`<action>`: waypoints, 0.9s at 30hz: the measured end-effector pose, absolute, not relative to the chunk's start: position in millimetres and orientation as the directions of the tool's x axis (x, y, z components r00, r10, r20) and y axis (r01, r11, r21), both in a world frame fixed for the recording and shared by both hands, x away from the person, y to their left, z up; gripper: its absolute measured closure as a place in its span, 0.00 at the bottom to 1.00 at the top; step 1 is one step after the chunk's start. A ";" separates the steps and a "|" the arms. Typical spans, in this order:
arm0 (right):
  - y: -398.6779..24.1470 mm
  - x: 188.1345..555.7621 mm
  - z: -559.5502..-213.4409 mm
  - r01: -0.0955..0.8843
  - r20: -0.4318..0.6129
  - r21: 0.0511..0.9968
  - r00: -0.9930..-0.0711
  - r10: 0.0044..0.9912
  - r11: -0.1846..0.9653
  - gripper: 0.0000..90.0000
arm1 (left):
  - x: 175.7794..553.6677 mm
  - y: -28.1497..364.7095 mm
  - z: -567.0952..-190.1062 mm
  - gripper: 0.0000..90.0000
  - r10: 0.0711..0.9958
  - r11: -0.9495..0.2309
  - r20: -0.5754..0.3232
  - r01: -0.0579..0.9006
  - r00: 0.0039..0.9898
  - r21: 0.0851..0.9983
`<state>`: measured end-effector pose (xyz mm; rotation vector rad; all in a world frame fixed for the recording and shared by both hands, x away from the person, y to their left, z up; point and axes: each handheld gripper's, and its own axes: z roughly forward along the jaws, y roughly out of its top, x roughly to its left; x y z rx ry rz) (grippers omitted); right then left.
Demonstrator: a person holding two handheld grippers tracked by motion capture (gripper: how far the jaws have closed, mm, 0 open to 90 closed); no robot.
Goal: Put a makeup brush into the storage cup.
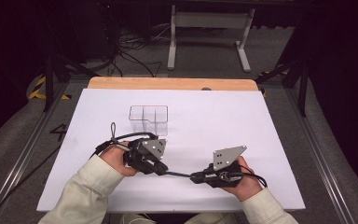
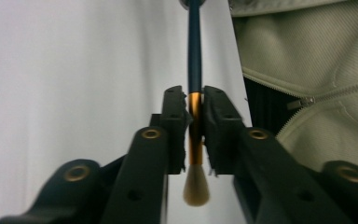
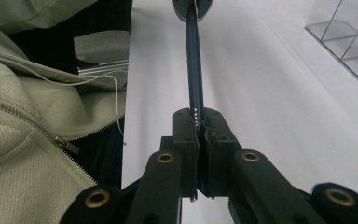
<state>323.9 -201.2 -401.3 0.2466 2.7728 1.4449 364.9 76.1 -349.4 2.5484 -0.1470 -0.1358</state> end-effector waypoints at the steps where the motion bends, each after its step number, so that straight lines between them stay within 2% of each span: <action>1: -202.2 323.4 -400.3 0.135 0.066 0.819 -0.988 0.143 0.557 0.95 | 364.8 77.9 -348.8 0.81 -0.133 -0.823 -0.060 -0.076 0.989 0.563; 8: -211.1 321.0 -392.4 0.123 0.048 0.855 -0.986 0.160 0.503 0.95 | 366.0 100.0 -345.1 0.51 -0.079 -0.743 -0.029 -0.040 0.996 0.668; 12: -213.9 319.6 -389.7 0.118 0.044 0.868 -0.986 0.162 0.482 0.95 | 366.3 109.5 -348.2 0.45 -0.055 -0.713 -0.038 -0.013 0.998 0.701; 16: -215.5 318.4 -387.1 0.100 0.025 0.886 -0.985 0.170 0.452 0.95 | 369.2 116.2 -353.1 0.45 -0.032 -0.660 -0.055 0.020 0.998 0.751; 21: -217.5 318.0 -385.5 0.096 0.017 0.901 -0.982 0.187 0.423 0.95 | 371.0 122.9 -354.1 0.51 0.000 -0.596 -0.067 0.054 0.998 0.801; 27: -218.5 319.7 -387.8 0.099 0.017 0.917 -0.978 0.210 0.387 0.95 | 370.8 122.9 -351.8 0.55 -0.006 -0.547 -0.085 0.068 0.996 0.835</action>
